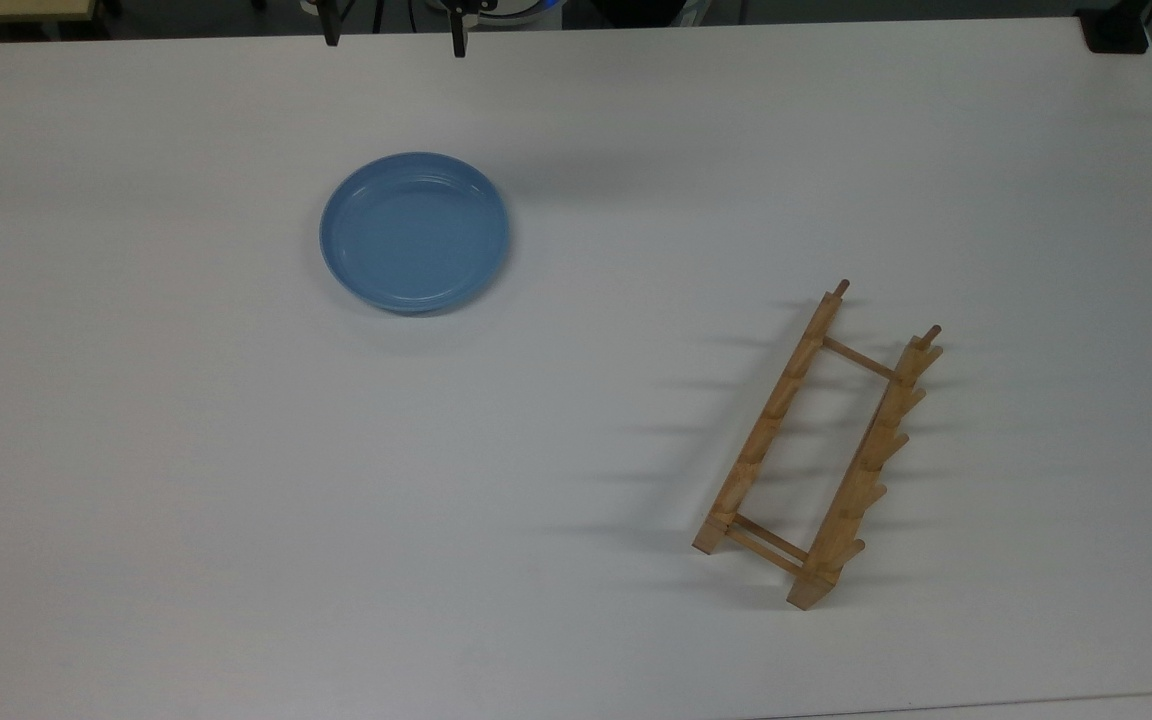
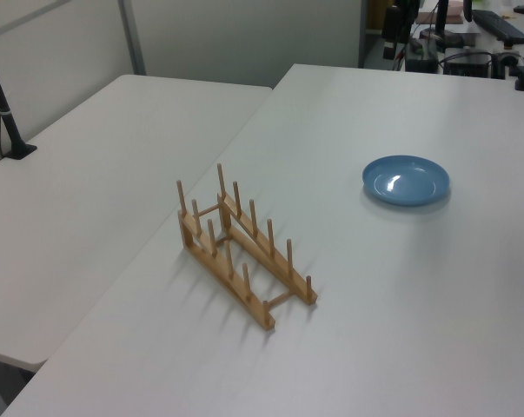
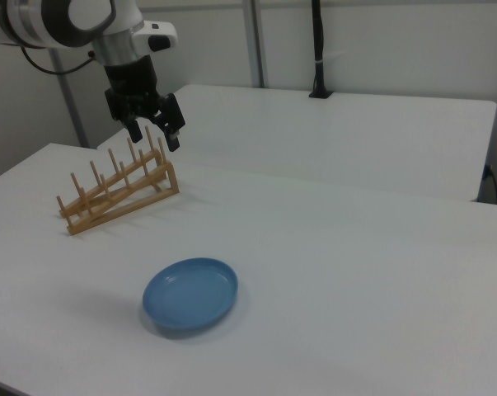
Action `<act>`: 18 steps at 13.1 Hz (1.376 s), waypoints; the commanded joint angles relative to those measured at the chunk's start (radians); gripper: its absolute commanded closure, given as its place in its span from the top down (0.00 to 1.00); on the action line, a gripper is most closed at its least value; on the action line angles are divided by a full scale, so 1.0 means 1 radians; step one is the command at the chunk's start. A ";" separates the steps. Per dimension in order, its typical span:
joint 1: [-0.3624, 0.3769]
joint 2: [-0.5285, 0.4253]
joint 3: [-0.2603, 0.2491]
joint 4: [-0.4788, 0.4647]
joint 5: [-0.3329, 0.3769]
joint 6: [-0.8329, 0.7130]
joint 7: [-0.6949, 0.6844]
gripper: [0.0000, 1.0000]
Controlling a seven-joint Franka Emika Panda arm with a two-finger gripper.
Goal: Place plate in plate rack
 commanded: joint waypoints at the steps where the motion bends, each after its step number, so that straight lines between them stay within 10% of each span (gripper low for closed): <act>1: -0.005 -0.004 0.003 -0.004 -0.003 0.018 -0.018 1.00; 10: -0.006 -0.006 0.003 -0.011 -0.006 0.016 -0.041 1.00; 14: -0.075 -0.013 -0.010 -0.030 -0.025 -0.051 -0.428 1.00; 18: -0.126 -0.010 -0.053 -0.098 -0.034 -0.057 -0.471 1.00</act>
